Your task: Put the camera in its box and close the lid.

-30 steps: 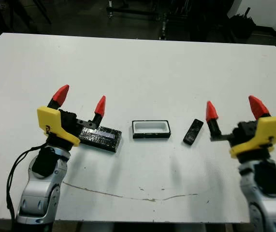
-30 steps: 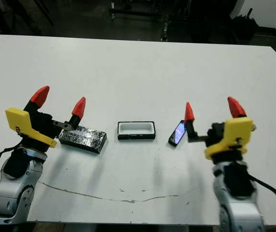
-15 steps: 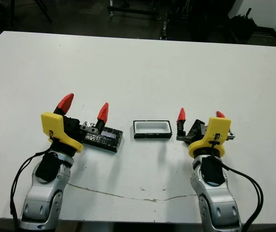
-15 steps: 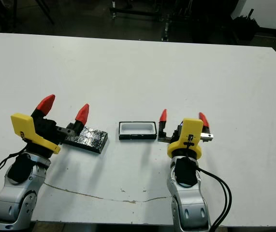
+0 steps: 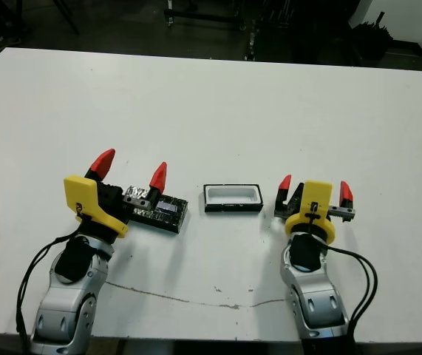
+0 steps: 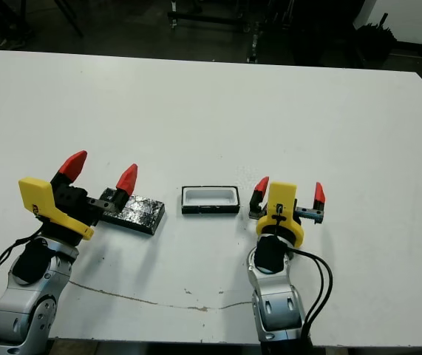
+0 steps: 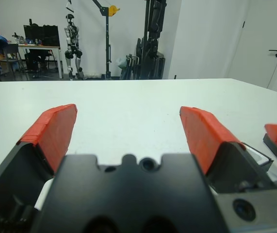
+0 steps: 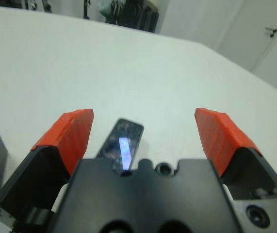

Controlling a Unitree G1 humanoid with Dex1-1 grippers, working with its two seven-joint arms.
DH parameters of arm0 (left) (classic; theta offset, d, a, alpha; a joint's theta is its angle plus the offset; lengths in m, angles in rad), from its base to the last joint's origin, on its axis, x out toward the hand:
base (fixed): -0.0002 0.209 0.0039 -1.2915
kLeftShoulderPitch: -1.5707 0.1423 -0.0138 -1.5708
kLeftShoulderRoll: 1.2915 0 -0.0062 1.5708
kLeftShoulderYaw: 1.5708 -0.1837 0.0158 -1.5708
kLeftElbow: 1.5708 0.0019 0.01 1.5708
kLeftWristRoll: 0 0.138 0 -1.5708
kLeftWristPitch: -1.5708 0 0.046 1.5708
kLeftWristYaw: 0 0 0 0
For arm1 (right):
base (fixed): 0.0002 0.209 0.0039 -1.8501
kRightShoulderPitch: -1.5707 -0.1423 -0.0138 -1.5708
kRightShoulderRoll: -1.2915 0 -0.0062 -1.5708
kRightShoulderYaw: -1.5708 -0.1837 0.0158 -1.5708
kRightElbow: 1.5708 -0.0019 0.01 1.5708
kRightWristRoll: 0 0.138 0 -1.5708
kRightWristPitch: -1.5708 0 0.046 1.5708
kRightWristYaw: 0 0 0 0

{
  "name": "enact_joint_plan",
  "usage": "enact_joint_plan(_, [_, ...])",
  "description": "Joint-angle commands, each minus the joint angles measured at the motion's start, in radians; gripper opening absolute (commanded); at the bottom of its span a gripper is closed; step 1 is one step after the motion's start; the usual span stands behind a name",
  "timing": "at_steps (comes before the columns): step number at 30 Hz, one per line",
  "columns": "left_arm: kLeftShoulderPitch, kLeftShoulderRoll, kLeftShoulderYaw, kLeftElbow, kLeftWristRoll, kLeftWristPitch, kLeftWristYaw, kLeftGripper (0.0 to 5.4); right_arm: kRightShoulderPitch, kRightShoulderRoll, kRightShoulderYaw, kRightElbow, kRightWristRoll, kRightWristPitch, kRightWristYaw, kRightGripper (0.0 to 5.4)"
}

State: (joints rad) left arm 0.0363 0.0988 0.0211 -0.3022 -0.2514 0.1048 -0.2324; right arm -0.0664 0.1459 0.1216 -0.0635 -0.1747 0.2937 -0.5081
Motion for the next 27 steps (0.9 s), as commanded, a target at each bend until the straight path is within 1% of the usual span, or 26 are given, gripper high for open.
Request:
enact_joint_plan(1, [0.012,0.011,0.004,-0.012,0.003,0.021,0.002,5.40,-0.034,0.087,-0.007,0.032,0.007,0.014,-0.028,5.38])
enact_joint_plan(3, [0.013,0.012,0.004,-0.013,0.002,0.021,0.000,5.40,-0.035,0.085,-0.005,0.043,0.017,0.017,-0.022,5.38])
enact_joint_plan(6, [0.016,0.011,0.002,-0.017,0.005,0.024,0.003,5.40,-0.023,0.080,0.004,0.052,0.042,-0.014,0.000,5.38])
enact_joint_plan(8, [0.017,0.014,0.002,-0.014,0.007,0.019,-0.002,5.40,-0.016,0.077,0.016,0.054,0.045,-0.017,0.004,5.38])
enact_joint_plan(13, [0.019,0.015,0.002,-0.010,0.005,0.019,-0.005,5.40,-0.007,0.086,0.034,0.061,0.050,0.002,0.001,5.38])
enact_joint_plan(18, [0.021,0.013,0.000,-0.018,0.005,0.029,0.001,5.40,0.003,0.102,0.046,0.060,0.070,0.016,0.000,5.38])
enact_joint_plan(21, [0.020,0.009,0.003,-0.013,-0.006,0.025,-0.004,5.40,0.024,0.112,0.043,0.049,0.126,0.002,0.027,5.38])
enact_joint_plan(24, [0.020,0.012,0.004,-0.020,-0.002,0.036,0.004,5.40,0.036,0.134,0.027,0.029,0.186,0.020,0.022,5.38])
enact_joint_plan(27, [0.018,0.015,0.006,-0.022,-0.004,0.037,0.001,5.40,0.040,0.134,0.027,0.015,0.220,0.050,0.014,5.38])
